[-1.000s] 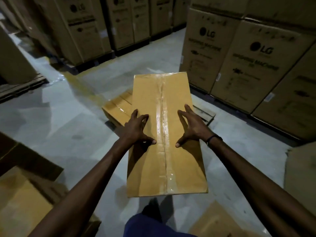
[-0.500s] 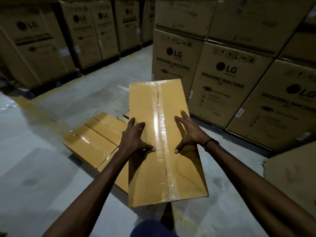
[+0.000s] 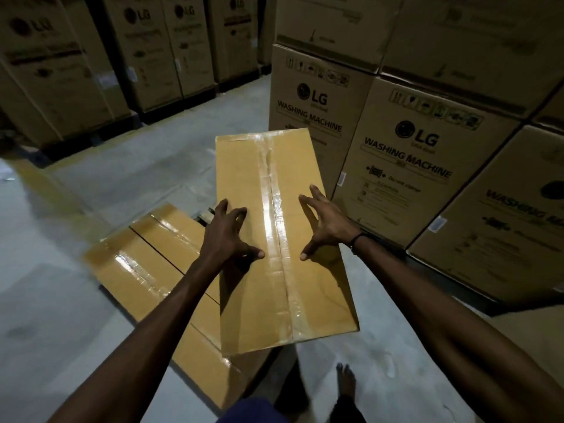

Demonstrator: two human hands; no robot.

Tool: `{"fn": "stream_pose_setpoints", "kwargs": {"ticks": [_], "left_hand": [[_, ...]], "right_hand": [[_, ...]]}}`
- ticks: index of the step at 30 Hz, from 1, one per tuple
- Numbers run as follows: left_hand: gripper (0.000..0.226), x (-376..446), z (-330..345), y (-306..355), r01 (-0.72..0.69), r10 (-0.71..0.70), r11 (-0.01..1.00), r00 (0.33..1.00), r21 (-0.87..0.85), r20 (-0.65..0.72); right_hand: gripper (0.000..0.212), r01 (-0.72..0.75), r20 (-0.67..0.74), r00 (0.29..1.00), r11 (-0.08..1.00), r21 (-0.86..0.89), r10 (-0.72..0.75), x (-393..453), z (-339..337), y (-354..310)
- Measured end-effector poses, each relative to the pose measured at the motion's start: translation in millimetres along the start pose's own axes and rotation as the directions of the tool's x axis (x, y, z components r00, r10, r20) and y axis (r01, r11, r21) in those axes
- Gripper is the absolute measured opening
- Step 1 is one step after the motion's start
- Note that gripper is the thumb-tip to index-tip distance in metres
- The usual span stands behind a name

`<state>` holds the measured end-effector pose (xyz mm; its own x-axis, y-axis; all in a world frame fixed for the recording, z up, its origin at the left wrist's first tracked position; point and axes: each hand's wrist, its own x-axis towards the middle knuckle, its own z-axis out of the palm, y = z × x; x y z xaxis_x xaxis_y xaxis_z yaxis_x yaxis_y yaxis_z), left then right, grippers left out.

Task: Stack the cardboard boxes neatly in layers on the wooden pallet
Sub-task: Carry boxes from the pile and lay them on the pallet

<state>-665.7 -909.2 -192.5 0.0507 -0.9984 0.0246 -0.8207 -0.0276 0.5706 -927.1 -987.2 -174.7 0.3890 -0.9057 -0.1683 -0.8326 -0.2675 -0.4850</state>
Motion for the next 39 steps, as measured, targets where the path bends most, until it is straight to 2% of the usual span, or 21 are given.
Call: {"fn": "stream_pose_setpoints", "kwargs": {"ticks": [8,13,17,23,29,34,39], "left_hand": [[0.129,73.4,68.6,52.3,0.202,-0.206,0.978,0.973,-0.047,-0.102],[0.126,92.7,102.1,97.0,0.35,-0.36,0.933,0.919,-0.086,-0.159],[0.127,94.9,115.0,115.2,0.454,-0.468,0.884,0.861,-0.115,-0.2],[0.128,85.8,123.0,108.8,0.564,-0.585,0.811,0.771,-0.156,-0.253],[0.127,80.0,106.9,76.7,0.624,-0.646,0.76,0.697,-0.181,-0.31],[0.123,90.9,76.0,47.4,0.617,-0.65,0.758,0.681,-0.214,-0.338],[0.117,101.4,46.5,25.9,0.597,-0.633,0.772,0.693,-0.219,-0.346]], "right_hand": [[0.155,0.169,0.156,0.974,0.985,-0.019,-0.164,106.3,-45.5,95.4],[0.156,0.302,0.25,0.927,0.952,-0.053,-0.28,145.9,-78.1,132.6],[0.152,0.404,0.32,0.873,0.913,-0.056,-0.367,166.0,-91.9,137.4],[0.157,0.53,0.432,0.772,0.847,-0.032,-0.466,199.5,-77.2,121.0],[0.159,0.595,0.484,0.713,0.803,-0.037,-0.506,226.3,-54.4,72.1],[0.158,0.632,0.484,0.706,0.769,-0.1,-0.517,252.2,-47.6,28.7],[0.155,0.675,0.48,0.687,0.724,-0.143,-0.545,269.9,-49.9,-11.1]]}}
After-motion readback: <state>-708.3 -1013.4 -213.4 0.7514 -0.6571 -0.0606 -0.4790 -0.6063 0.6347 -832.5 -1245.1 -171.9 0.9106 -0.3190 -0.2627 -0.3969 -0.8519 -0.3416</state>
